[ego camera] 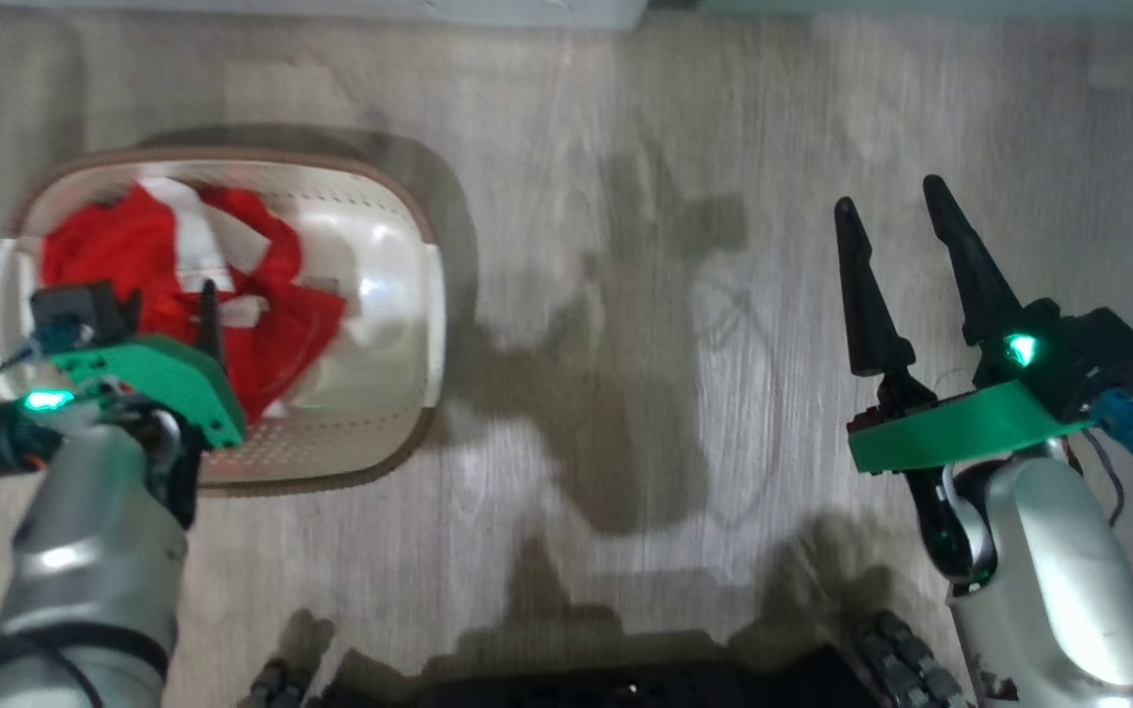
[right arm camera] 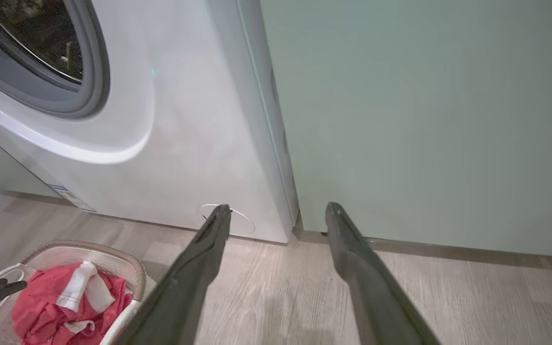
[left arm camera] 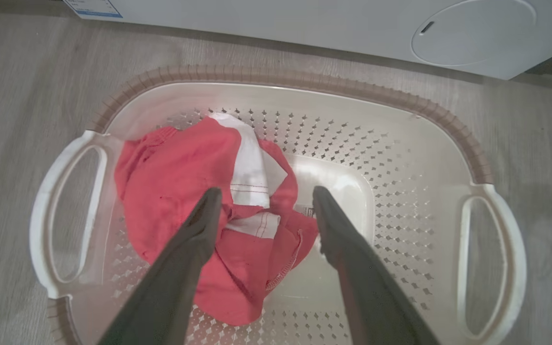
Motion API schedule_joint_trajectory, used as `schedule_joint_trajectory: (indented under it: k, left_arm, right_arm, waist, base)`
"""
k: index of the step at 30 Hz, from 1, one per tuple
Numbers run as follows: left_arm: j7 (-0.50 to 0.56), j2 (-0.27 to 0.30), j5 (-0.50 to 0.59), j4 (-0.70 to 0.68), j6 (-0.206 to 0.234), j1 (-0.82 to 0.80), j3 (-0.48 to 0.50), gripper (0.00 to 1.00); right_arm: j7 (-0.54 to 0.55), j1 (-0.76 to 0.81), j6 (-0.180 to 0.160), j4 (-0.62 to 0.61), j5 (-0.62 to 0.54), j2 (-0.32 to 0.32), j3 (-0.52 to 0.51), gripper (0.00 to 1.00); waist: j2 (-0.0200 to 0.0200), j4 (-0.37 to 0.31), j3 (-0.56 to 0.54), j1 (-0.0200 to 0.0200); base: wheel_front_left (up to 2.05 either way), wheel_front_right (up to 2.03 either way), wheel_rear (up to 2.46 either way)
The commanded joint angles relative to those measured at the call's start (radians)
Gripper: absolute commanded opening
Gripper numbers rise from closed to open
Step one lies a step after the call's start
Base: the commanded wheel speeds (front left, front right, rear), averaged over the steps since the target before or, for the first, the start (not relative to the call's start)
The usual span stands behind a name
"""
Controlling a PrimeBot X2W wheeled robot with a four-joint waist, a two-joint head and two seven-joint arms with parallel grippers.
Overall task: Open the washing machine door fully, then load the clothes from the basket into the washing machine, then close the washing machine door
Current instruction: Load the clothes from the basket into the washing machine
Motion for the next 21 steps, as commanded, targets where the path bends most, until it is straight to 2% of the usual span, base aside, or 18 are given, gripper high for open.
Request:
schedule_joint_trajectory:
  k: [1,11,15,21]
  left_arm:
    - [-0.005,0.060,0.008,0.021,0.013,-0.009,0.031,1.00]
    - [0.012,0.174,0.031,0.188,0.046,-0.163,0.014,1.00]
    - [0.038,0.195,0.033,0.206,0.053,-0.185,0.009,1.00]
    - [0.090,0.221,0.032,0.221,0.040,-0.212,-0.005,1.00]
  right_arm:
    - [-0.009,0.002,0.000,-0.038,-0.003,0.009,0.023,1.00]
    - [-0.009,-0.026,0.000,-0.062,0.018,0.014,0.038,1.00]
    - [-0.009,-0.030,0.000,-0.066,0.026,0.014,0.042,1.00]
    - [-0.009,-0.042,0.000,-0.079,0.035,0.014,0.049,1.00]
  waist:
    - [0.0000,-0.049,0.065,-0.0002]
    - [0.0000,-0.101,0.172,-0.0002]
    - [0.0000,-0.112,0.192,-0.0002]
    - [0.0000,-0.129,0.230,-0.0002]
  base:
    - [0.00,0.00,0.00]
    - [0.00,0.00,0.00]
    - [0.00,0.00,0.00]
    - [0.00,0.00,0.00]
